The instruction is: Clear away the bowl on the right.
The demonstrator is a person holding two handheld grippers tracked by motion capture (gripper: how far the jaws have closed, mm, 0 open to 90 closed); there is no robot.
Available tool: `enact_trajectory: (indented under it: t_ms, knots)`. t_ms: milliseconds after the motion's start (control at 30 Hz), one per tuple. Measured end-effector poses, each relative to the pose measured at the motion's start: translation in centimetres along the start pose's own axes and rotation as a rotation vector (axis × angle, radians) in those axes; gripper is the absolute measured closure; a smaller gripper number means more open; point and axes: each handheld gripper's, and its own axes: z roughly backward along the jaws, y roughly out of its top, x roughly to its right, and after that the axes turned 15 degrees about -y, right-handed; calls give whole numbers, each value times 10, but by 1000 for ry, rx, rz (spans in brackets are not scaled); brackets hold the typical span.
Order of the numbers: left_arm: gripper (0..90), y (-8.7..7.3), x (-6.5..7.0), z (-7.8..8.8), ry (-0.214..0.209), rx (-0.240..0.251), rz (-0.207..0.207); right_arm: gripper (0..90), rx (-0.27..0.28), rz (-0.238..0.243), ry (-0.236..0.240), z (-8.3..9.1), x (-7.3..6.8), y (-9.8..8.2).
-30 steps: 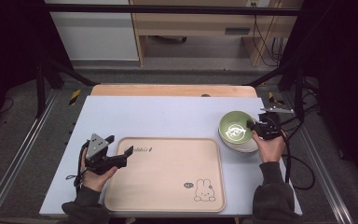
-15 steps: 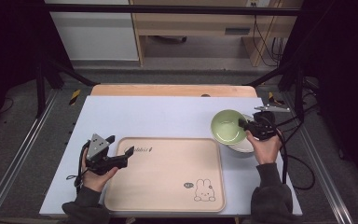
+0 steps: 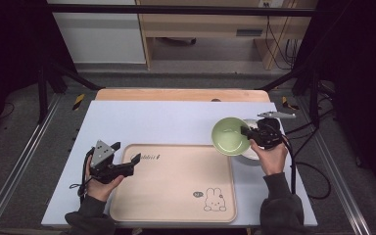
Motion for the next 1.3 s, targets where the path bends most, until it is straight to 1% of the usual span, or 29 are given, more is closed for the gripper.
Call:
enact_trajectory:
  t_ms: [67, 267, 467, 600, 967, 1167, 1300]
  knots:
    - [168, 0, 0, 0, 0, 0, 0, 828, 3, 14, 12, 1, -5, 1]
    - [168, 0, 0, 0, -1, 1, -1, 828, 4, 33, 63, 3, -19, 1]
    - [168, 0, 0, 0, -1, 0, -1, 828, 4, 66, 96, 4, -32, 1]
    - [168, 0, 0, 0, -2, -4, -4, 829, 2, 70, 123, 5, -38, 1]
    - [169, 0, 0, 0, -2, 0, -1, 828, -13, 113, 153, 4, -57, -1]
    - [169, 0, 1, 0, -3, -1, -2, 829, -23, 127, 198, 1, -69, -3]
    - [169, 0, 1, 0, -3, -2, -3, 828, -29, 140, 209, 0, -77, -5]
